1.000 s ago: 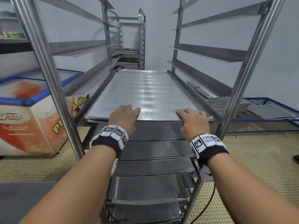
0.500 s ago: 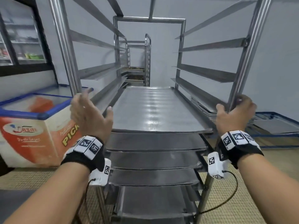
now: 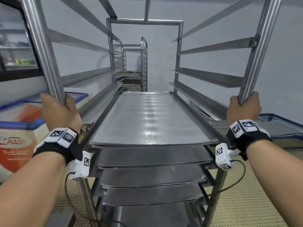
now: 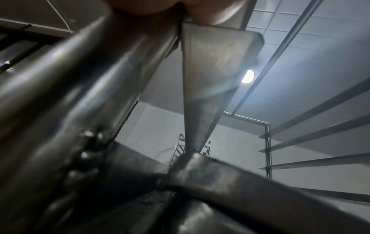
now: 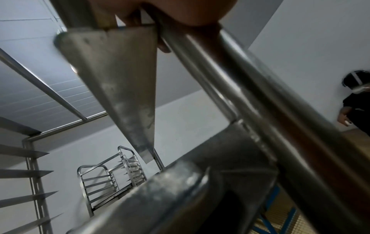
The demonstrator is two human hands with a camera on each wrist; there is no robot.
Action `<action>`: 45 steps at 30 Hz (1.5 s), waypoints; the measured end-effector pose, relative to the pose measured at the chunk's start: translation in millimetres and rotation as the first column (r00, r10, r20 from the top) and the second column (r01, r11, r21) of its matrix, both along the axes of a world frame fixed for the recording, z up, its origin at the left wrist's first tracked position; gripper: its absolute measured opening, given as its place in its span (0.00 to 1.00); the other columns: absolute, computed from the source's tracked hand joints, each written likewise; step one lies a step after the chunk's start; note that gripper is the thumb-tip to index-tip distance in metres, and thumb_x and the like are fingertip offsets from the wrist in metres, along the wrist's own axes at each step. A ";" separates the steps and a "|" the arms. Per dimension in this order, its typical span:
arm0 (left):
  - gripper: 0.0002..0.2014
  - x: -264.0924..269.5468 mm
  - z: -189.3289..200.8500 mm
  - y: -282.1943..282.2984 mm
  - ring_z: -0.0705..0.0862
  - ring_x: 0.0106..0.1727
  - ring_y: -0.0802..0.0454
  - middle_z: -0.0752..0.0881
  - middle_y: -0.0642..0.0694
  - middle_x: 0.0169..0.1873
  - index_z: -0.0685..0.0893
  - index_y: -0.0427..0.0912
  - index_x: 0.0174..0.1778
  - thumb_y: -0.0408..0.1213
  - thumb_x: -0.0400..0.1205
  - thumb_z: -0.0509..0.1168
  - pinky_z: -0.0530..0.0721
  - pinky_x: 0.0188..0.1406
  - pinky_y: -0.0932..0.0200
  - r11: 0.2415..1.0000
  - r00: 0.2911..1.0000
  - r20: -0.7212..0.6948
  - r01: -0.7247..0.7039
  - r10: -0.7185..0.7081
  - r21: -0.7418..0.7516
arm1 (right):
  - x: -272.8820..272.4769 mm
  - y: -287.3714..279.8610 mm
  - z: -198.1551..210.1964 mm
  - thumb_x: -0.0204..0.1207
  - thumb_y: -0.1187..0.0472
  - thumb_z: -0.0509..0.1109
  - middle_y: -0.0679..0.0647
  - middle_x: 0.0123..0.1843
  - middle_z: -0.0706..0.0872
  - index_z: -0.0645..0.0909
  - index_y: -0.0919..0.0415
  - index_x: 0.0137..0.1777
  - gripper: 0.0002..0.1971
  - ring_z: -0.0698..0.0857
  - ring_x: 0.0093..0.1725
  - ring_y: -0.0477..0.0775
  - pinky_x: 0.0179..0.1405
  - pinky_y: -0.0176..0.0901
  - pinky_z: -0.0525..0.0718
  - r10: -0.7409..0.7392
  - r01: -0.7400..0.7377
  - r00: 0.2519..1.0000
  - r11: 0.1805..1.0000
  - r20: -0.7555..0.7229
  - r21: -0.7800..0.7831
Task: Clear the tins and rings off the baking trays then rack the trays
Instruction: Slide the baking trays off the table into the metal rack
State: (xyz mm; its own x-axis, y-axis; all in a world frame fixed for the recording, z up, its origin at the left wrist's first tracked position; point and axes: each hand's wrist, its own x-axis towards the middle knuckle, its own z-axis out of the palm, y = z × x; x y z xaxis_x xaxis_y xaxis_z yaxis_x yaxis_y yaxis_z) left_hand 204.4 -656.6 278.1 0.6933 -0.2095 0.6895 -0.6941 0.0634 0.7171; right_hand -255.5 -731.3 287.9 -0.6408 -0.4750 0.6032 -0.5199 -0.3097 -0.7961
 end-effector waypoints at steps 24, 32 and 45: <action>0.17 -23.4 7.0 -133.6 0.80 0.53 0.30 0.82 0.26 0.53 0.73 0.27 0.59 0.40 0.85 0.59 0.63 0.41 0.51 0.999 0.999 -0.032 0.035 -0.035 0.000 | -1.0 -119.6 -6.0 0.79 0.52 0.60 0.66 0.45 0.82 0.72 0.65 0.59 0.17 0.78 0.37 0.64 0.35 0.49 0.75 -0.154 0.154 0.987 0.988 -0.050 -0.013; 0.18 -25.9 11.2 -202.0 0.81 0.53 0.30 0.83 0.26 0.54 0.72 0.27 0.62 0.40 0.85 0.60 0.72 0.45 0.45 1.000 0.999 -0.036 0.010 -0.009 0.002 | -1.3 -191.3 -5.6 0.79 0.53 0.61 0.70 0.46 0.85 0.72 0.68 0.59 0.17 0.82 0.38 0.67 0.36 0.52 0.79 -0.108 0.105 0.992 0.993 -0.060 -0.049; 0.15 -21.7 13.0 -285.7 0.74 0.44 0.42 0.82 0.29 0.52 0.73 0.29 0.60 0.38 0.85 0.61 0.65 0.41 0.58 0.991 0.989 -0.072 0.126 -0.129 -0.044 | 5.4 -266.4 -3.8 0.78 0.51 0.60 0.68 0.44 0.83 0.72 0.67 0.57 0.18 0.83 0.41 0.71 0.39 0.59 0.81 -0.163 0.163 0.986 0.987 -0.038 -0.018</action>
State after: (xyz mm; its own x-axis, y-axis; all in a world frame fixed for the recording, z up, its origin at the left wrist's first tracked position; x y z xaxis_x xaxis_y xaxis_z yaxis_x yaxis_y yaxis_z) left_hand 182.7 -942.3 291.1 0.7128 -0.2728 0.6461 -0.6229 0.1771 0.7620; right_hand -250.1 -997.8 284.1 -0.6846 -0.3567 0.6356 -0.5950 -0.2303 -0.7700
